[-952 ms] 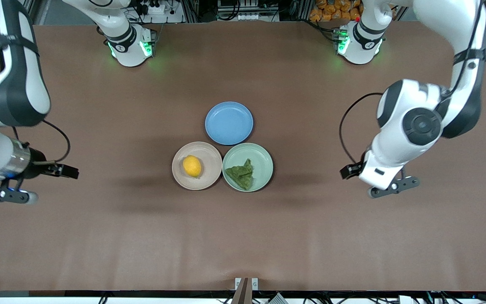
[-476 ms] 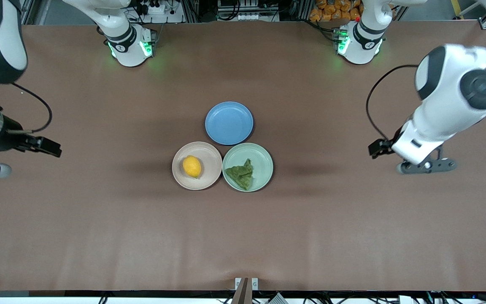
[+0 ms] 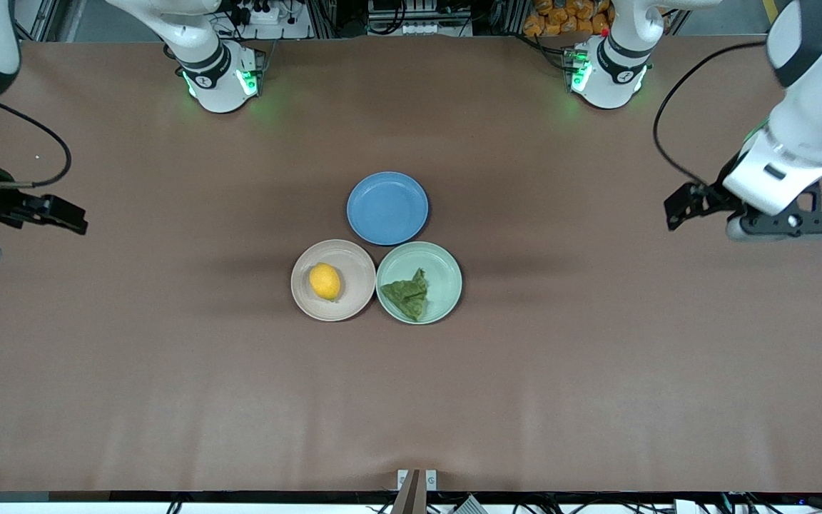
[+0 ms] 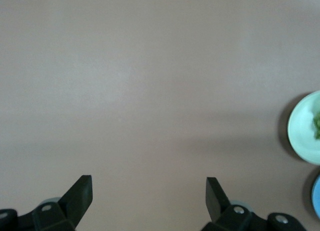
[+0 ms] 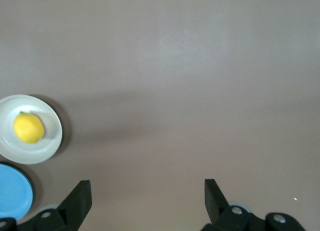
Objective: Place lemon and lettuce in plates
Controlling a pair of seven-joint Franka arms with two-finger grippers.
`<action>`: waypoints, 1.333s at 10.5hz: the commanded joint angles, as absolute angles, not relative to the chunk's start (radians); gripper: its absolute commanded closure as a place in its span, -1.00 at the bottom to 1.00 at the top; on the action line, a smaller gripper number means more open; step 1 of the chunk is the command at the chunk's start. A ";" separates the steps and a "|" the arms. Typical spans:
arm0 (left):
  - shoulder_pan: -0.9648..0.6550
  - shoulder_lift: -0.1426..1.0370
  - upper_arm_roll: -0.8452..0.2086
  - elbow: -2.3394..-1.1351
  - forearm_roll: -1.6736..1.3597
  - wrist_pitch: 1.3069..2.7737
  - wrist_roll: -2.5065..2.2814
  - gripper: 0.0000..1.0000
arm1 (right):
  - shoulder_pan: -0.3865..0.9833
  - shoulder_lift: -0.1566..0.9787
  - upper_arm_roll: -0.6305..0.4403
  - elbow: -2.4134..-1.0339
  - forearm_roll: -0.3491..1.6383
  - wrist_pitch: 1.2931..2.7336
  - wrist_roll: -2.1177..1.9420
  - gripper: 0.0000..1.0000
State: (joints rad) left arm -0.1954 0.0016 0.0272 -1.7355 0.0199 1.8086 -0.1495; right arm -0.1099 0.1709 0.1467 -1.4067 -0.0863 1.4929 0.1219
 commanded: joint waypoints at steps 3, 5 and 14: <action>-0.184 -0.051 0.017 -1.665 -0.002 1.608 -0.044 -1.00 | -0.056 0.130 0.048 -1.430 -0.089 1.463 0.029 -1.00; -0.180 -0.063 -0.008 -1.639 -0.003 1.582 -0.046 -1.00 | -0.025 0.130 0.002 -1.428 -0.083 1.463 -0.006 -1.00; -0.176 -0.063 -0.025 -1.578 0.002 1.499 -0.045 -1.00 | -0.028 0.094 -0.015 -1.437 -0.015 1.436 -0.018 -1.00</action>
